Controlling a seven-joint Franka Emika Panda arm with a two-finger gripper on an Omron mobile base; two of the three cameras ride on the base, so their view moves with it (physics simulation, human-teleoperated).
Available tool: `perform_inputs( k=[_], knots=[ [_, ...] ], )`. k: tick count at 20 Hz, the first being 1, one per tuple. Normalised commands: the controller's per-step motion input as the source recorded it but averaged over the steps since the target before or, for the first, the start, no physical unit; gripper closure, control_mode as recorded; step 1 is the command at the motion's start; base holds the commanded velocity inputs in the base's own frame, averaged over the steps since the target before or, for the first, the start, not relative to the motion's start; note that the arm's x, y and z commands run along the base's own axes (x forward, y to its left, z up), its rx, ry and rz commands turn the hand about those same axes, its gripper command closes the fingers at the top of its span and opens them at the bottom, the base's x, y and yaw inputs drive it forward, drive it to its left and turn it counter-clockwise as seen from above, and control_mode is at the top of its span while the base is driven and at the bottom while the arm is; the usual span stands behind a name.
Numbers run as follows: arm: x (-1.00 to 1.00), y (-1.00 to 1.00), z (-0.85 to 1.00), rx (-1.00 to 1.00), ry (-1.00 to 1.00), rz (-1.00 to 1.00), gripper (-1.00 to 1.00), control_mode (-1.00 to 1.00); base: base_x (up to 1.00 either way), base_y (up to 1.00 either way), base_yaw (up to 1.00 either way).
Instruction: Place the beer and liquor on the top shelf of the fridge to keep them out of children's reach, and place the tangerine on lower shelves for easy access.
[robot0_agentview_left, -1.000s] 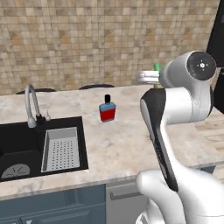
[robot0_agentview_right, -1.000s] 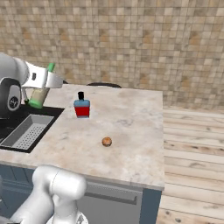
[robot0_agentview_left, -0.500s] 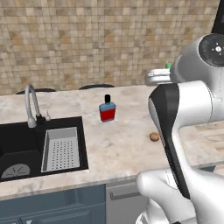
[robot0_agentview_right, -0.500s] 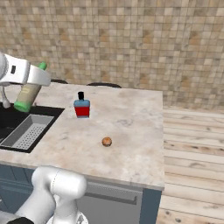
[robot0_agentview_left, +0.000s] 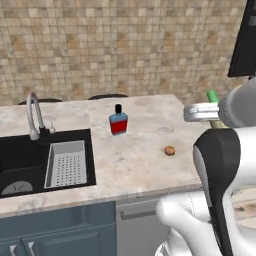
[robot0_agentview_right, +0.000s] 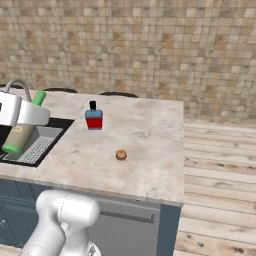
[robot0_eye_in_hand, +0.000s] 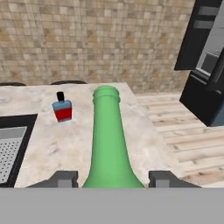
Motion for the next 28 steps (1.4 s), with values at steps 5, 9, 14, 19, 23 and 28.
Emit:
perform_inputs(
  k=[5,9,14,19,23,28],
  knots=[
    [0.00,0.00,0.00,0.00,0.00,0.00,1.00,1.00,-0.42,-0.89,-0.05],
    [0.00,0.00,0.00,0.00,0.00,0.00,1.00,1.00,-0.02,-1.00,-0.24],
    [0.00,0.00,0.00,0.00,0.00,0.00,1.00,1.00,0.13,-1.00,-0.29],
    [0.00,0.00,0.00,0.00,0.00,0.00,1.00,1.00,0.26,-1.00,-0.28],
    [0.00,0.00,0.00,0.00,0.00,0.00,1.00,1.00,0.44,-0.97,-0.20],
    [0.00,0.00,0.00,0.00,0.00,0.00,1.00,1.00,0.77,-0.61,-0.06]
  ],
)
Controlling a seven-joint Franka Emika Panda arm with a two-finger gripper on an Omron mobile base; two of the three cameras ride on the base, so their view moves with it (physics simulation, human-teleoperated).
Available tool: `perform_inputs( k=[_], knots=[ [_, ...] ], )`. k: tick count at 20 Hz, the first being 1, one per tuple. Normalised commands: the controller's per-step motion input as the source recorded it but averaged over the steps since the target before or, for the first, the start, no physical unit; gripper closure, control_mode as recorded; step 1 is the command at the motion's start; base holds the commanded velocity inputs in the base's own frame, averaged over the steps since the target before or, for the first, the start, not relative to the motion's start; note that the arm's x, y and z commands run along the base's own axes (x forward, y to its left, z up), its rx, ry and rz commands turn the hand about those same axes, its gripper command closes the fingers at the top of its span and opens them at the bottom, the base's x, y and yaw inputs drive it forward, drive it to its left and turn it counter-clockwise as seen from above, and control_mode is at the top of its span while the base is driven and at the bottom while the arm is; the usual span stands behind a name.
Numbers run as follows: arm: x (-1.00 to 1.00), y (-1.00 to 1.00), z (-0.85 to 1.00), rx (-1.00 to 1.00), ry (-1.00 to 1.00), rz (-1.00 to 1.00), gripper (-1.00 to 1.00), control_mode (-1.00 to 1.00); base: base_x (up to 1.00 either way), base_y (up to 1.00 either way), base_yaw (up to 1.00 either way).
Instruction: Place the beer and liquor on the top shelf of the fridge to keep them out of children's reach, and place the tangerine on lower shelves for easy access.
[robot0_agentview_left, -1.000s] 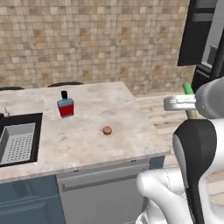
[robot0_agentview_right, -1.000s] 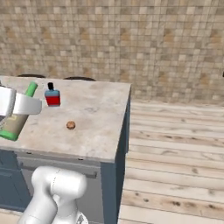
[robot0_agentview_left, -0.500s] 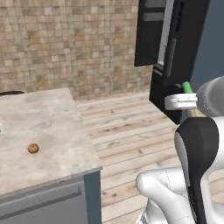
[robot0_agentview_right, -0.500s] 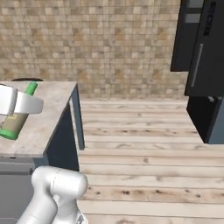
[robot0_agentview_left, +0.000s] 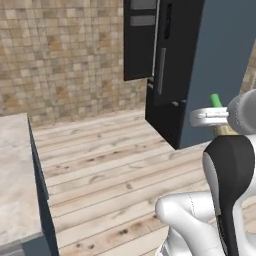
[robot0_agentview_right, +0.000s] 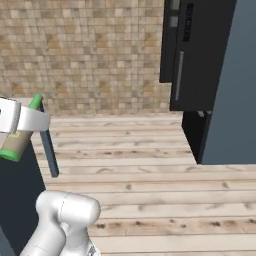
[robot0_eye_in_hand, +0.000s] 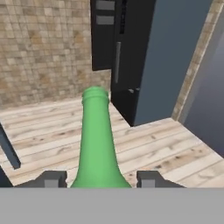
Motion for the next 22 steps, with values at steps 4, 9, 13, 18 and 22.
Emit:
perform_inputs(
  k=[4,9,13,18,22],
  knots=[
    [0.00,0.00,0.00,0.00,0.00,0.00,1.00,1.00,1.00,-0.21,0.00],
    [0.00,0.00,0.00,0.00,0.00,0.00,1.00,1.00,1.00,0.00,0.04],
    [0.00,0.00,0.00,0.00,0.00,0.00,1.00,1.00,1.00,0.01,0.06],
    [0.00,0.00,0.00,0.00,0.00,0.00,1.00,1.00,1.00,0.00,0.04],
    [0.00,0.00,0.00,0.00,0.00,0.00,1.00,1.00,1.00,0.00,0.00]
  ],
)
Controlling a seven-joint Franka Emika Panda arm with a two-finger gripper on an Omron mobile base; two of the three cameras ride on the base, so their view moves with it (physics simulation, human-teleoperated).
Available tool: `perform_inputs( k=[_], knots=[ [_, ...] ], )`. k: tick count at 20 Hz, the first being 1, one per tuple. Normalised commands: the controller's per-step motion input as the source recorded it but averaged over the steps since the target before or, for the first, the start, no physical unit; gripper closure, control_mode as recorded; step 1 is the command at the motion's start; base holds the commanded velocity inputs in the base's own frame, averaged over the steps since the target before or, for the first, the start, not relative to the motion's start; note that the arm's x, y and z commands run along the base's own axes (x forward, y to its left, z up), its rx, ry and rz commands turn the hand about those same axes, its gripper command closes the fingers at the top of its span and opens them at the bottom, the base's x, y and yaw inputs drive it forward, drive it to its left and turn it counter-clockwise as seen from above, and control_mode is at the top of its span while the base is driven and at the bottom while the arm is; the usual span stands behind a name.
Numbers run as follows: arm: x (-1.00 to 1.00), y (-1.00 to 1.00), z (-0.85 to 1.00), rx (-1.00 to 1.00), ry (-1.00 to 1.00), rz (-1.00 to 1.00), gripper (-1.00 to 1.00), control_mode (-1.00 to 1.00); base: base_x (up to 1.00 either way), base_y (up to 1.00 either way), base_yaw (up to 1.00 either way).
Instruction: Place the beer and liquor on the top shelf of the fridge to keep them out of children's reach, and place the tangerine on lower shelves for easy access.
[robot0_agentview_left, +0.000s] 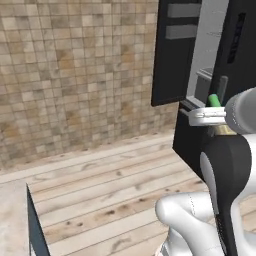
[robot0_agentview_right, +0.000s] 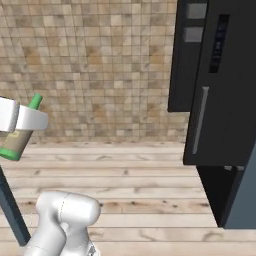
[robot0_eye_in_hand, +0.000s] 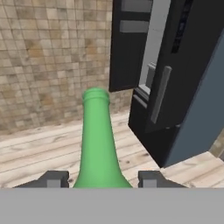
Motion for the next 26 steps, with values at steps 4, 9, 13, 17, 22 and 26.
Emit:
perform_inputs(
  k=[4,9,13,17,22,26],
  knots=[
    [0.00,0.00,0.00,0.00,0.00,0.00,1.00,1.00,0.99,-0.07,-0.07],
    [0.00,0.00,0.00,0.00,0.00,0.00,1.00,1.00,0.87,-0.04,-0.20],
    [0.00,0.00,0.00,0.00,0.00,0.00,1.00,1.00,0.84,-0.01,-0.29],
    [0.00,0.00,0.00,0.00,0.00,0.00,1.00,1.00,0.88,0.00,-0.33],
    [0.00,0.00,0.00,0.00,0.00,0.00,1.00,1.00,0.91,0.00,-0.35],
    [0.00,0.00,0.00,0.00,0.00,0.00,1.00,1.00,0.90,0.00,-0.37]
  ],
)
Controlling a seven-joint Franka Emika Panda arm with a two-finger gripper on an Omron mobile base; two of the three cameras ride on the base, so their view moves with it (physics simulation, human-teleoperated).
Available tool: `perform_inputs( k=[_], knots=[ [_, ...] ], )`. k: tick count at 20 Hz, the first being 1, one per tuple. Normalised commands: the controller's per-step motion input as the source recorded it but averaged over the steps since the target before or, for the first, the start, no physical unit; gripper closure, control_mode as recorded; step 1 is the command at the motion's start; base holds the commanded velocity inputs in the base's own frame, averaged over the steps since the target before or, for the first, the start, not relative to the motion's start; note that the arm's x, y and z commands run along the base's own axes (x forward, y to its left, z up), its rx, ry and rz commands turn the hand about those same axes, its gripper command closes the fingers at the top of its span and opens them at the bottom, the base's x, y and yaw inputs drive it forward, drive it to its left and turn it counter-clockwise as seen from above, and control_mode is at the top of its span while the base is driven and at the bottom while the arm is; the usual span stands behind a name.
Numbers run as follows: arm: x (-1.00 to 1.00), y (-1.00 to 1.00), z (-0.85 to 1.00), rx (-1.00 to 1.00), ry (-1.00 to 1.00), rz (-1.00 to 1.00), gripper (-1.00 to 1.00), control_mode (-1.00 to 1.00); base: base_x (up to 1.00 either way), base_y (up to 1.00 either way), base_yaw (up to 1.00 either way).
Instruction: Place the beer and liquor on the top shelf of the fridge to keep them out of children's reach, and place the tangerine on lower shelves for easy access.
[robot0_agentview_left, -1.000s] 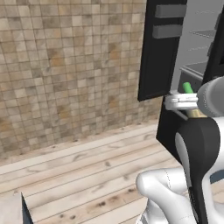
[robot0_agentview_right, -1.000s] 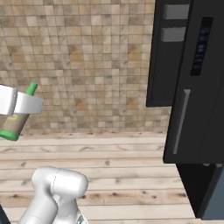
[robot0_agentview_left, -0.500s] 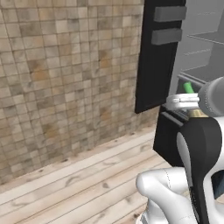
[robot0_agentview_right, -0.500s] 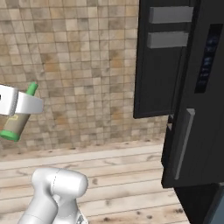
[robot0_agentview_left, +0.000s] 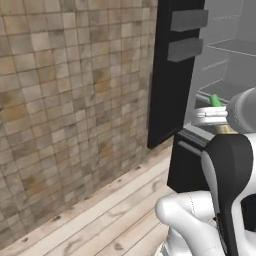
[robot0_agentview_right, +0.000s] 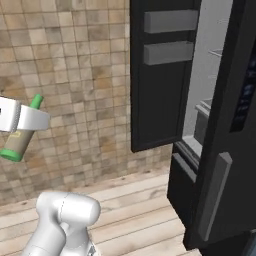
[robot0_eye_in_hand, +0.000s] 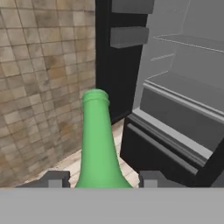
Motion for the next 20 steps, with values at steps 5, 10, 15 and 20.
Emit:
perform_inputs(
  k=[5,10,15,20],
  knots=[
    [0.00,0.00,0.00,0.00,0.00,0.00,1.00,1.00,0.85,-0.06,-0.37],
    [0.00,0.00,0.00,0.00,0.00,0.00,1.00,1.00,0.76,-0.18,-0.39],
    [0.00,0.00,0.00,0.00,0.00,0.00,1.00,1.00,0.66,-0.24,-0.40],
    [0.00,0.00,0.00,0.00,0.00,0.00,1.00,1.00,0.54,-0.30,-0.39]
  ],
)
